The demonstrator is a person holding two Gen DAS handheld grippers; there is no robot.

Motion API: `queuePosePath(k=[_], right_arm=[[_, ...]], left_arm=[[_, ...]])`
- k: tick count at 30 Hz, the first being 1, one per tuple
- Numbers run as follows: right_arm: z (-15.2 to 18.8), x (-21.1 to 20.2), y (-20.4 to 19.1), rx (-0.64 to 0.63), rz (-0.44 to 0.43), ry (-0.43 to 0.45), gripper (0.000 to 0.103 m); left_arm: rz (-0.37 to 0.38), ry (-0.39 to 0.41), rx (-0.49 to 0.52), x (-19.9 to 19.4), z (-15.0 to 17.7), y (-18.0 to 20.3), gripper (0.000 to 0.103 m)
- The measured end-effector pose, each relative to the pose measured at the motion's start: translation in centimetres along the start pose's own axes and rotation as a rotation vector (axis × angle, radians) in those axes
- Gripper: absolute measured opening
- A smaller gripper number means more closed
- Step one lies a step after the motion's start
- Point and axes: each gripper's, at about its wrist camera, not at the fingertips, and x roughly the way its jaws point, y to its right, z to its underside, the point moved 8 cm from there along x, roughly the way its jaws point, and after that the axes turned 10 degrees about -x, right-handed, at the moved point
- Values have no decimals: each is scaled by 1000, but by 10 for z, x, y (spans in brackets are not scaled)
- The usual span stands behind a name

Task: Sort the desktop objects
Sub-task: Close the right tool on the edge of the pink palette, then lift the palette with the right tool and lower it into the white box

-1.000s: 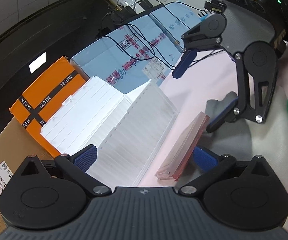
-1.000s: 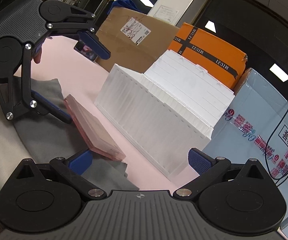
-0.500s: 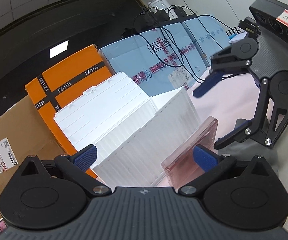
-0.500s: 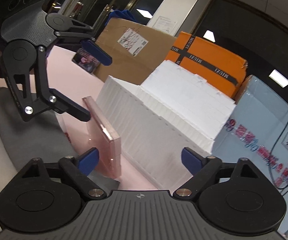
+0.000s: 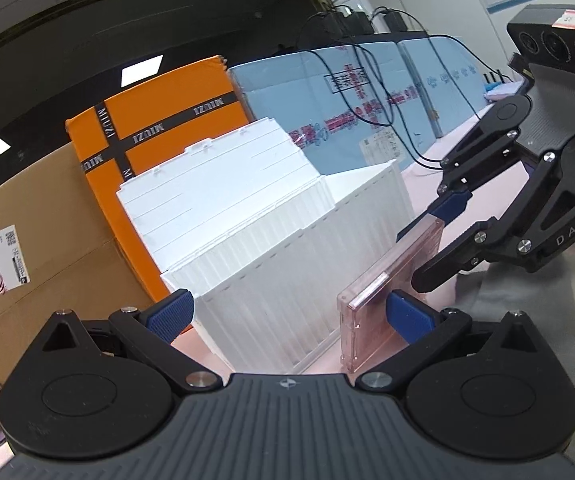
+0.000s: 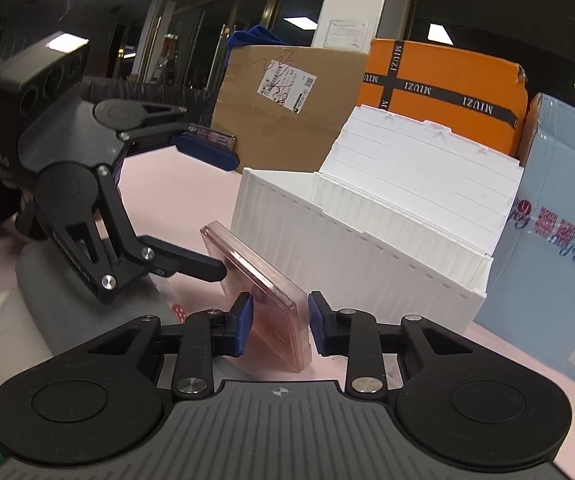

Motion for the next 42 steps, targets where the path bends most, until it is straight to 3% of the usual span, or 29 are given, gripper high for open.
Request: queuePosePath(k=[13, 16, 21, 31, 42], right_arm=[[-2, 26, 6, 124, -40, -55, 28], [-2, 25, 11, 175, -49, -40, 26], [-6, 25, 8, 209, -55, -35, 12], [-20, 22, 10, 278, -9, -19, 12], [-41, 9, 16, 295, 29, 28, 12]], left_arm=[[-113, -20, -95, 7, 2, -25, 103], [-113, -26, -111, 8, 3, -28, 103], [-109, -26, -113, 8, 4, -28, 103], [-111, -1, -129, 4, 1, -30, 103], [-91, 23, -228, -2, -4, -38, 103]])
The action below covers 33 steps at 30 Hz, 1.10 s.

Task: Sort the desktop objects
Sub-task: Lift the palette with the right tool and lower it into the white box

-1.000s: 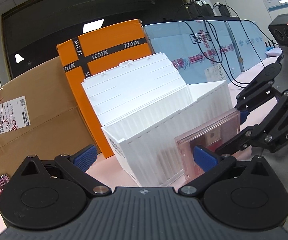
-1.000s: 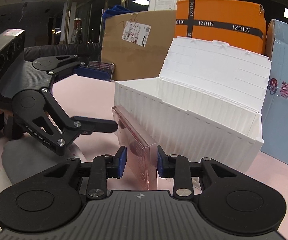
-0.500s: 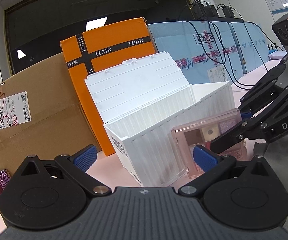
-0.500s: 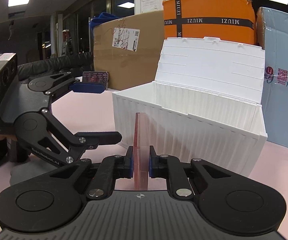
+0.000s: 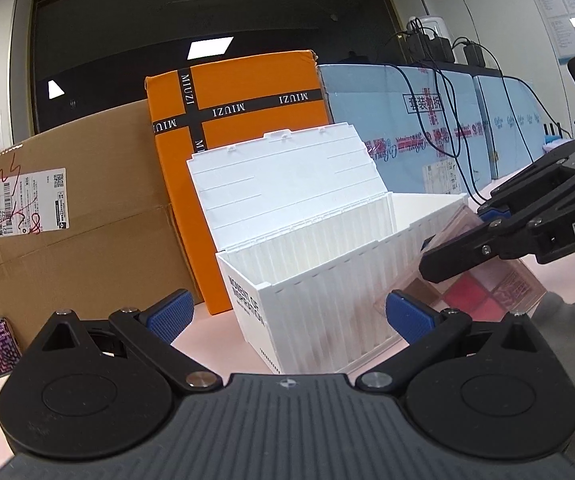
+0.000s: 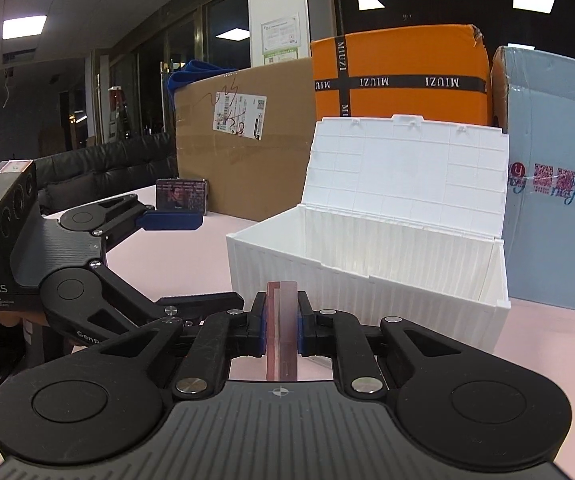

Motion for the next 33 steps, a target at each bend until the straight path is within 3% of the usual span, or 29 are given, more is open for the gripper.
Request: queuePosePath(k=[10, 16, 25, 33], right_arm=[[-33, -8, 5, 7, 41, 68, 12], [-56, -4, 11, 29, 59, 102, 12], [-89, 9, 39, 123, 120, 167, 12], [-92, 39, 69, 196, 192, 141, 12]], left_arm=[[26, 12, -133, -4, -7, -8, 103], [15, 28, -130, -5, -12, -9, 103], [37, 53, -109, 13, -50, -12, 103], [5, 83, -134, 20, -40, -19, 103]])
